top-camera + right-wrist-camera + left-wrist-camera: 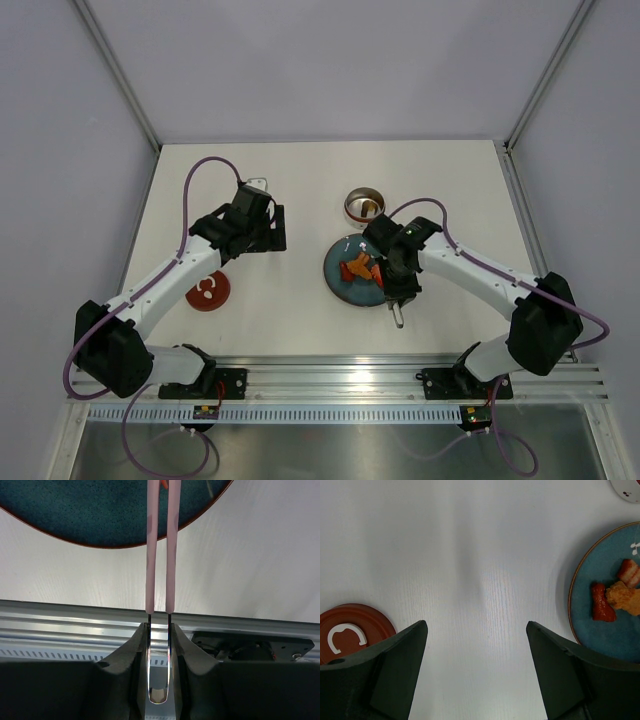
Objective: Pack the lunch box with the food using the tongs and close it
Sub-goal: Pick up the fake food from the plate.
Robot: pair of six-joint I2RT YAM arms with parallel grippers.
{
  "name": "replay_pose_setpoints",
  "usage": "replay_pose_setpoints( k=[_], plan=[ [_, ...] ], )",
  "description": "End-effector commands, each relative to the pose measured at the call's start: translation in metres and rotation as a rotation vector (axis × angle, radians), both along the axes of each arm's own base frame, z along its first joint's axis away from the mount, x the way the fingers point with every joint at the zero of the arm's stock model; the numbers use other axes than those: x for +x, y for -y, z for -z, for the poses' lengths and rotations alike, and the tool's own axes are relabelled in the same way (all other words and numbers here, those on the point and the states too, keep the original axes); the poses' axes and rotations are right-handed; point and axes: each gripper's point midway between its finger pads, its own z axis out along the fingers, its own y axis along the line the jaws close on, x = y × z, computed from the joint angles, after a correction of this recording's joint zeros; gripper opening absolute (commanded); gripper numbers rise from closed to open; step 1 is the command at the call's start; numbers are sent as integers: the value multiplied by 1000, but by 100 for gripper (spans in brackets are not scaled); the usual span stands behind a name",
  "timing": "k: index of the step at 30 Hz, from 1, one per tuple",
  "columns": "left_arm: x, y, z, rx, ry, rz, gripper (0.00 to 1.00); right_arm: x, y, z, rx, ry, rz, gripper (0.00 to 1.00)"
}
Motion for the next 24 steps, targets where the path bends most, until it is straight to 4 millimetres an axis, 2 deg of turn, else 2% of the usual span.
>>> replay_pose_setpoints(
  k=[1, 24],
  plan=[
    [13, 7, -15, -34, 52, 0, 84, 6, 1, -8, -22, 19, -43, 26],
    [11, 1, -11, -13, 51, -18, 84, 13, -5, 5, -42, -9, -93, 38]
  ],
)
